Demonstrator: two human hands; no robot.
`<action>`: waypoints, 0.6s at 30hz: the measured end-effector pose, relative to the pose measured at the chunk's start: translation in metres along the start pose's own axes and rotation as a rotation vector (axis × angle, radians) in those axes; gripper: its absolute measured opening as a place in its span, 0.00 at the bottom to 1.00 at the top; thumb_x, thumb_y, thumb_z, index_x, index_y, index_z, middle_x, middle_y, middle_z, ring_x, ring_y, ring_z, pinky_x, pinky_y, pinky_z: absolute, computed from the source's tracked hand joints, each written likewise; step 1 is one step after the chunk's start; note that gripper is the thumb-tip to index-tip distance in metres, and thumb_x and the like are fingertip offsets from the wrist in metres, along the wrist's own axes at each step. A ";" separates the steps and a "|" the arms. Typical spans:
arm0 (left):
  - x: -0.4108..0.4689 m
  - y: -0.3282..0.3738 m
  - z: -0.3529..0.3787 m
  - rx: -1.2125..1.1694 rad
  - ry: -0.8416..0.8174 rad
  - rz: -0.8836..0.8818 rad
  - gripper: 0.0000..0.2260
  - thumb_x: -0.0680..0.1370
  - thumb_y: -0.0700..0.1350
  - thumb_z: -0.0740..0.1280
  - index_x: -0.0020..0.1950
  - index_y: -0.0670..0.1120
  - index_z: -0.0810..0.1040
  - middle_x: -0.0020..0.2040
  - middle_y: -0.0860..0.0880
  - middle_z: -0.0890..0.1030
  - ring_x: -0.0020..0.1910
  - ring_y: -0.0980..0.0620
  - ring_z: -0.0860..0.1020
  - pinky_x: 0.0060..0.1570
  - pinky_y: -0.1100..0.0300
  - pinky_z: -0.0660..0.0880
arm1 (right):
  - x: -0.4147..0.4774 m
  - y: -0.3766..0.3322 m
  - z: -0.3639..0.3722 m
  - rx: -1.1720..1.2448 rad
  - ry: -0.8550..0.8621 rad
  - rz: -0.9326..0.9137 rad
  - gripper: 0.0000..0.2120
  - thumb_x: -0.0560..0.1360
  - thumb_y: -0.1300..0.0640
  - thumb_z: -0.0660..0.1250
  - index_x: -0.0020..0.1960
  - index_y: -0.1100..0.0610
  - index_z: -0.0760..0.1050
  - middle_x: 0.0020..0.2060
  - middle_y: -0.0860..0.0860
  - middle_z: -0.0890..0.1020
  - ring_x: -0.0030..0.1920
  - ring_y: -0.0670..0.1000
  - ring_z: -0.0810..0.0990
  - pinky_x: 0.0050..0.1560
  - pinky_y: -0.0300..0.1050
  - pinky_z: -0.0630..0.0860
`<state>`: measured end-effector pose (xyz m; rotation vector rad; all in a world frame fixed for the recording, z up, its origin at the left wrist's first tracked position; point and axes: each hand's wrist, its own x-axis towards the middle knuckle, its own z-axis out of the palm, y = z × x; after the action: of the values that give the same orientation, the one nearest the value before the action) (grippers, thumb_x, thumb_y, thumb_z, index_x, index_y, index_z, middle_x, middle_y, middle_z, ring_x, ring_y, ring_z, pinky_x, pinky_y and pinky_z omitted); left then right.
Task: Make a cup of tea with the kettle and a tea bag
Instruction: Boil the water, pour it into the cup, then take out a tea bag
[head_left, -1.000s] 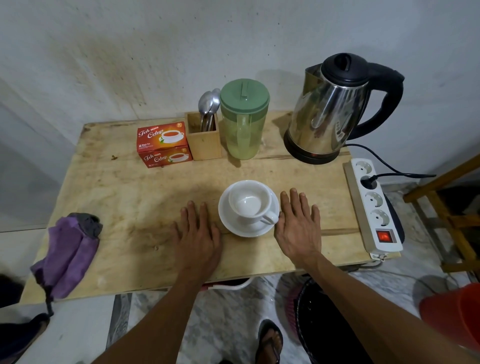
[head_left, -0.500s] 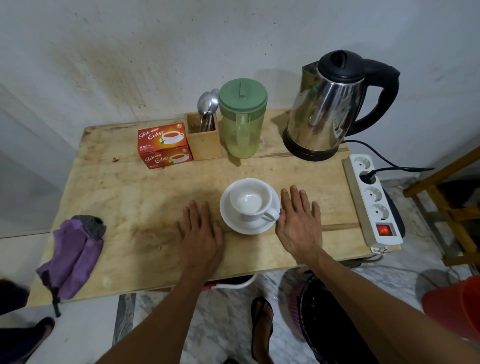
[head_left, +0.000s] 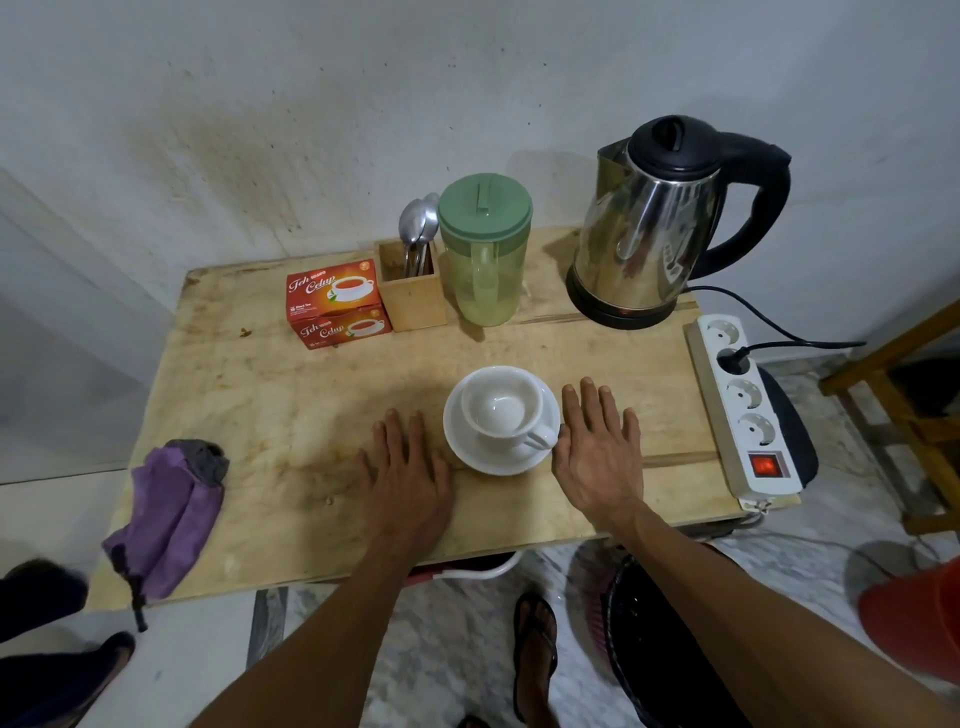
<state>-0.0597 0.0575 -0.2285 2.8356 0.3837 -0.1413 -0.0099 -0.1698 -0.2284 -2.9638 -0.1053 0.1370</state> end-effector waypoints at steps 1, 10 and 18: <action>0.001 0.000 -0.002 -0.003 -0.018 0.000 0.32 0.78 0.58 0.38 0.80 0.49 0.48 0.81 0.44 0.49 0.80 0.45 0.48 0.75 0.40 0.48 | 0.001 0.001 0.000 0.002 -0.005 0.001 0.28 0.81 0.48 0.45 0.79 0.55 0.58 0.79 0.56 0.59 0.79 0.59 0.58 0.74 0.63 0.58; 0.017 0.009 -0.052 -0.111 -0.242 -0.047 0.25 0.81 0.53 0.50 0.75 0.43 0.62 0.77 0.40 0.61 0.76 0.41 0.60 0.70 0.40 0.63 | 0.009 0.011 -0.044 0.174 -0.214 -0.047 0.28 0.80 0.50 0.49 0.79 0.55 0.58 0.79 0.57 0.59 0.78 0.58 0.57 0.75 0.56 0.60; 0.028 0.051 -0.068 -0.483 -0.211 -0.176 0.13 0.81 0.45 0.60 0.55 0.36 0.77 0.54 0.36 0.81 0.53 0.38 0.78 0.47 0.52 0.71 | 0.049 0.035 -0.135 0.472 0.093 0.098 0.16 0.80 0.57 0.57 0.64 0.58 0.74 0.61 0.57 0.78 0.61 0.60 0.76 0.58 0.55 0.75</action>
<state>-0.0152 0.0365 -0.1537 2.2851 0.5372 -0.3312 0.0545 -0.2231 -0.1059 -2.4983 0.0758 0.0300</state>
